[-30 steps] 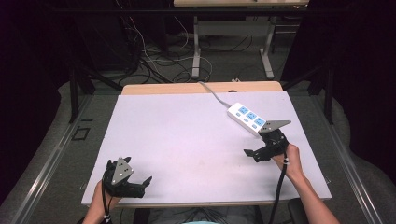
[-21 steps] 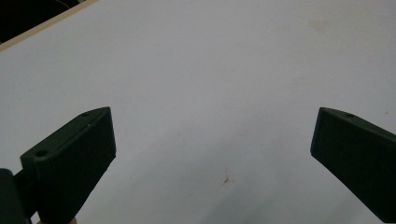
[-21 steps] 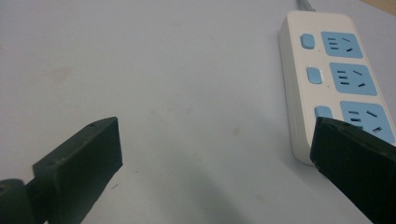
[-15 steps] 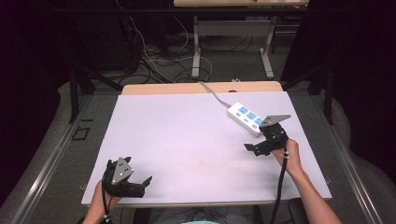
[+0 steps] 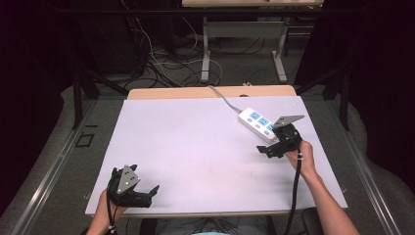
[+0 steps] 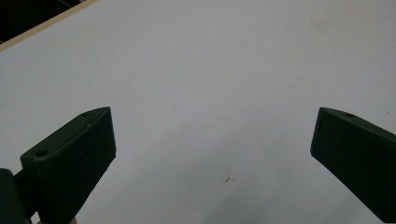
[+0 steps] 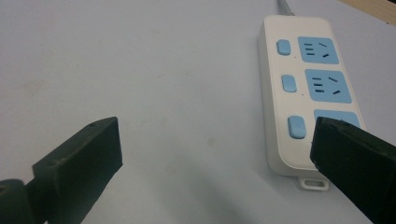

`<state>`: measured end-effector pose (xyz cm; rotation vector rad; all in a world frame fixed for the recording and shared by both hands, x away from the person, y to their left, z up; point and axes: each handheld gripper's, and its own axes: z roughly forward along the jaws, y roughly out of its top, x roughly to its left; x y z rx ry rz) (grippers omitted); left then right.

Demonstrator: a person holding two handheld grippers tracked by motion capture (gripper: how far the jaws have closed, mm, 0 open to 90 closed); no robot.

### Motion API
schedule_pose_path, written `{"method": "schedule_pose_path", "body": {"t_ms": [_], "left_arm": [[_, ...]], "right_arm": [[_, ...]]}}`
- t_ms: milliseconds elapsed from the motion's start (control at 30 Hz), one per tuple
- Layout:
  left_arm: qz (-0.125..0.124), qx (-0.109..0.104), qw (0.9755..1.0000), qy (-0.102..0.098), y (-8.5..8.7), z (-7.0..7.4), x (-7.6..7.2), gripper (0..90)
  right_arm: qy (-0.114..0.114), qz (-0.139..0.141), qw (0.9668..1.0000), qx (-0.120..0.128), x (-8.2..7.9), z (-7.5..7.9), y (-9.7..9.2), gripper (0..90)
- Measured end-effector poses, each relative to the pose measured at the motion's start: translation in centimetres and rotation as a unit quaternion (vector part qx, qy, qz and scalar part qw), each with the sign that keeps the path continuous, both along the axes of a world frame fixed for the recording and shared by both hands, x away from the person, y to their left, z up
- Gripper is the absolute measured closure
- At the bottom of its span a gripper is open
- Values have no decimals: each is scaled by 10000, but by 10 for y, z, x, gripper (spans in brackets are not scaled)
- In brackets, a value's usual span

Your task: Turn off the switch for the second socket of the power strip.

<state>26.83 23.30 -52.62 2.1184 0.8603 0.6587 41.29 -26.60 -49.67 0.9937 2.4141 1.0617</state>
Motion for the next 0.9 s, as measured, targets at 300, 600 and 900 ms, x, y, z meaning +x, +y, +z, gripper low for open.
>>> {"method": "schedule_pose_path", "body": {"t_ms": [300, 600, 900], "left_arm": [[12, -7, 10000, -27, -1, -1, 0, 0], [12, 24, 10000, -3, -1, 0, 0, 0], [-21, 31, 10000, 1, -2, 0, 0, 0]], "right_arm": [[16, -69, 9999, 71, 13, 1, -3, 17], [83, -132, 9997, 199, 24, 2, -4, 11], [146, -174, 9996, 137, 38, 1, -2, 5]]}}
